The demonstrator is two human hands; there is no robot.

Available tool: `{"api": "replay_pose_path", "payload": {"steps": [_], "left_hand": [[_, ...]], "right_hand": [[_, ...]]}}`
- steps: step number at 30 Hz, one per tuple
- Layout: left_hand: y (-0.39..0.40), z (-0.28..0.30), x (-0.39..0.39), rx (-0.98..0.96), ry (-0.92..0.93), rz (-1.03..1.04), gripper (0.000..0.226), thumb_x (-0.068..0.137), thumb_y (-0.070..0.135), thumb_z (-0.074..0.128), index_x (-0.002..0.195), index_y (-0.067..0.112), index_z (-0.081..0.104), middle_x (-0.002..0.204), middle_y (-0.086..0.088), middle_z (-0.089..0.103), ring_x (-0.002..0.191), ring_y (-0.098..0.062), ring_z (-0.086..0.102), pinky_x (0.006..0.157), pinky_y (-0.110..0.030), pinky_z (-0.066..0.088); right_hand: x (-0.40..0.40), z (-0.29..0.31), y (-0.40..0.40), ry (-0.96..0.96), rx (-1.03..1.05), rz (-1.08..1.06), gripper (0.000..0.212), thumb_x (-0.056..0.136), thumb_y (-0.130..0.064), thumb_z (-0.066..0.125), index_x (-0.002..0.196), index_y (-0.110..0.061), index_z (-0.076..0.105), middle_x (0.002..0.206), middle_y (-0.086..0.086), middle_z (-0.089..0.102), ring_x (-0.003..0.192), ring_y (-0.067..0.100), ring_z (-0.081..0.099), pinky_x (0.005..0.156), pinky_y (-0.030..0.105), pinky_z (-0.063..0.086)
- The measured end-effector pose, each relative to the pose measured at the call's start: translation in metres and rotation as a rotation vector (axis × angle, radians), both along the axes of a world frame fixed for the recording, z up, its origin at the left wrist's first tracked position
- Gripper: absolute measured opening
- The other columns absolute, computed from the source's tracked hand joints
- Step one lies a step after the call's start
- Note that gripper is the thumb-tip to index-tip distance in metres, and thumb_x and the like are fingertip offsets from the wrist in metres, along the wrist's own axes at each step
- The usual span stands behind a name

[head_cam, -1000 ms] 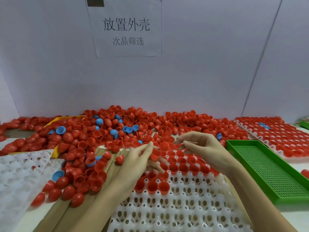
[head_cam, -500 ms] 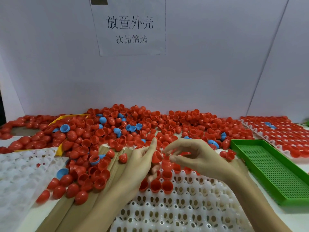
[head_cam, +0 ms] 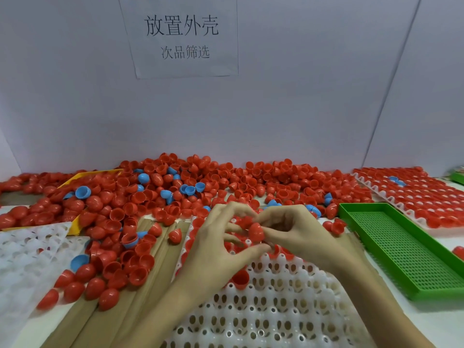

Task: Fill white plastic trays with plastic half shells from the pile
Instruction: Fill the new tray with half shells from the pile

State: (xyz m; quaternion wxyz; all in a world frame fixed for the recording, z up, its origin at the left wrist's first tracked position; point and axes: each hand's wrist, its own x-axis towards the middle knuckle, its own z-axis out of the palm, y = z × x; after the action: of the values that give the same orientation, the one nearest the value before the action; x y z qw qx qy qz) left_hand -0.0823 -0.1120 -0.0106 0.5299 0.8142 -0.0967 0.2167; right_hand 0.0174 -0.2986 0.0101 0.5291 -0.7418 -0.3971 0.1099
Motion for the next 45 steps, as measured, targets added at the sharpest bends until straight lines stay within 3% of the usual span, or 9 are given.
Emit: {"api": "replay_pose_path", "payload": {"steps": [4,8,12,16,19,23,28,35,45], "left_hand": [[0.000,0.001,0.001,-0.184,0.043,0.050,0.019,0.095,0.034,0.070,0.112,0.026,0.072,0.104,0.008,0.076,0.092,-0.012,0.075,0.082,-0.022,0.059],[0.014,0.001,0.006,-0.441,0.270,-0.131,0.029,0.101,0.037,0.060,0.111,0.016,0.077,0.108,-0.006,0.078,0.098,-0.026,0.076,0.083,-0.026,0.059],[0.014,-0.004,0.006,-0.460,0.313,-0.262,0.033,0.106,0.038,0.052,0.115,0.017,0.077,0.111,-0.012,0.077,0.106,-0.027,0.073,0.087,-0.029,0.058],[0.011,-0.003,0.007,-0.292,0.255,-0.097,0.041,0.100,0.045,0.058,0.131,0.022,0.067,0.104,0.004,0.079,0.096,-0.016,0.076,0.083,-0.025,0.059],[0.017,-0.002,0.006,0.076,0.039,0.211,0.047,0.098,0.049,0.057,0.142,0.039,0.044,0.112,0.022,0.067,0.094,0.001,0.070,0.076,-0.015,0.056],[0.031,-0.008,0.009,0.455,0.024,0.267,0.059,0.099,0.062,0.044,0.153,0.042,0.031,0.148,0.029,0.035,0.137,0.012,0.032,0.115,-0.024,0.030],[0.032,-0.026,0.011,0.709,0.273,0.133,0.063,0.100,0.070,0.022,0.159,0.048,0.018,0.164,0.032,0.010,0.147,0.010,0.004,0.127,-0.031,0.005],[0.030,-0.027,0.011,0.813,0.315,0.183,0.062,0.102,0.068,0.017,0.158,0.045,0.024,0.165,0.028,0.013,0.152,0.000,0.008,0.120,-0.024,0.002],[0.029,-0.027,0.009,0.814,0.298,0.224,0.058,0.105,0.063,0.022,0.159,0.043,0.024,0.166,0.025,0.015,0.150,0.001,0.008,0.115,-0.020,0.001]], "right_hand": [[-0.001,0.000,-0.003,-0.144,-0.039,-0.094,0.013,0.100,-0.035,0.069,0.097,-0.027,0.079,0.074,-0.001,0.073,0.063,0.012,0.068,0.060,0.024,0.053],[-0.001,0.002,-0.005,-0.256,0.009,-0.118,0.013,0.099,-0.018,0.071,0.108,-0.025,0.076,0.097,-0.006,0.073,0.088,0.017,0.072,0.075,0.028,0.060],[-0.005,-0.002,-0.001,-0.237,-0.038,-0.027,0.023,0.096,-0.010,0.074,0.111,-0.027,0.077,0.092,-0.006,0.071,0.087,0.017,0.071,0.077,0.028,0.060],[-0.004,-0.009,0.000,-0.290,-0.083,-0.094,0.020,0.093,-0.009,0.077,0.105,-0.026,0.078,0.089,-0.011,0.070,0.085,0.015,0.070,0.078,0.032,0.061],[0.000,-0.004,-0.006,-0.248,-0.114,-0.079,0.010,0.095,-0.014,0.076,0.103,-0.020,0.078,0.090,-0.007,0.076,0.083,0.014,0.074,0.077,0.031,0.062],[0.003,0.003,-0.016,-0.170,-0.180,0.007,0.008,0.098,-0.016,0.074,0.104,-0.017,0.078,0.087,0.003,0.079,0.076,0.019,0.076,0.074,0.034,0.064],[0.000,0.004,-0.016,-0.159,-0.362,0.119,0.012,0.096,-0.025,0.076,0.107,-0.020,0.079,0.087,0.000,0.079,0.074,0.015,0.074,0.072,0.031,0.062],[-0.003,-0.008,-0.009,-0.253,-0.488,0.115,0.010,0.093,-0.032,0.079,0.102,-0.029,0.078,0.075,-0.018,0.069,0.065,0.001,0.063,0.060,0.013,0.048],[0.004,-0.019,-0.004,-0.283,-0.525,0.096,0.010,0.091,-0.035,0.081,0.098,-0.036,0.075,0.083,-0.021,0.071,0.070,0.003,0.066,0.063,0.013,0.051]]}}
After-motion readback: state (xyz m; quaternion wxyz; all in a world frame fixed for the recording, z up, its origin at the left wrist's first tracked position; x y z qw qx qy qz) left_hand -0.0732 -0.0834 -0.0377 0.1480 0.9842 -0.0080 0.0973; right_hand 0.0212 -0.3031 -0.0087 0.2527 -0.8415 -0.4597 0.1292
